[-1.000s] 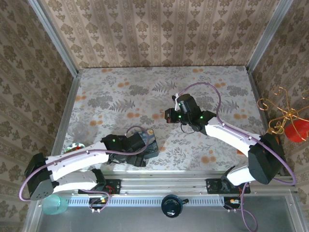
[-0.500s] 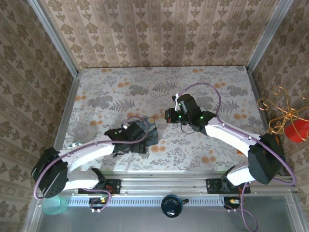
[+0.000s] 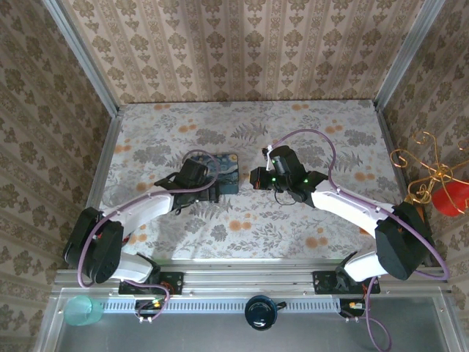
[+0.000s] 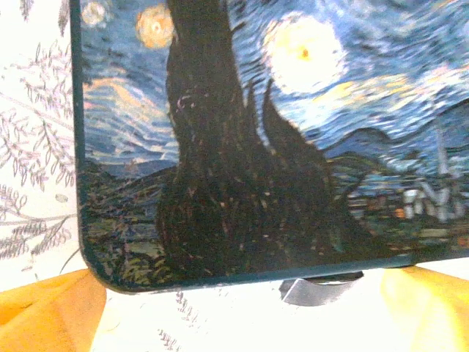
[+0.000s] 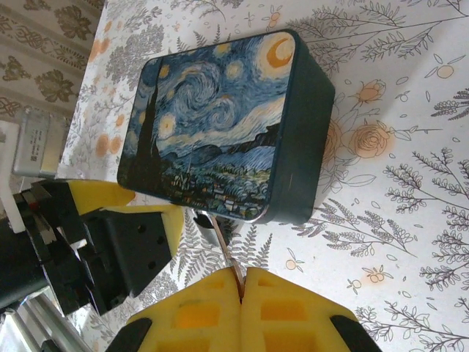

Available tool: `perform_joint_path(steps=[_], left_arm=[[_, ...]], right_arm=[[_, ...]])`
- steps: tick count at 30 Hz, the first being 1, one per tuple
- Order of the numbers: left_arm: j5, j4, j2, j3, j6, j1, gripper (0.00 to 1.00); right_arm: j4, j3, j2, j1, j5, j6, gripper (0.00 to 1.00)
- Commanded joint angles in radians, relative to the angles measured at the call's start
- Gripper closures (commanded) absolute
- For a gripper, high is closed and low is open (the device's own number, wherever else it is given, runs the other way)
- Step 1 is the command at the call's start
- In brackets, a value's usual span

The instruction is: Unlock a padlock with a key

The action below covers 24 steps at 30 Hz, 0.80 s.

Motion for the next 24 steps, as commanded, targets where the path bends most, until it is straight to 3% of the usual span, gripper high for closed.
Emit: perform_joint_path(steps=[1, 6, 10, 16, 24], left_arm=[[0.010, 0.033, -0.041, 0.000, 0.032, 0.000, 0.03], [-0.031, 0.046, -0.184, -0.106, -0.057, -0.051, 0.04], [-0.009, 0.164, -0.242, -0.175, -0.146, -0.130, 0.05], [0.025, 0.269, -0.147, -0.176, -0.162, -0.164, 0.09], [0.071, 0.384, 0.018, -0.159, -0.119, -0.081, 0.14]], right_arm=[[0.017, -0.008, -0.023, -0.002, -0.021, 0.019, 1.00], [0.030, -0.014, -0.014, 0.000, -0.032, 0.033, 1.00], [0.043, -0.036, -0.028, 0.008, -0.027, 0.041, 1.00], [0.059, -0.068, -0.028, 0.013, -0.031, 0.058, 1.00], [0.067, -0.070, -0.027, 0.025, -0.032, 0.068, 1.00]])
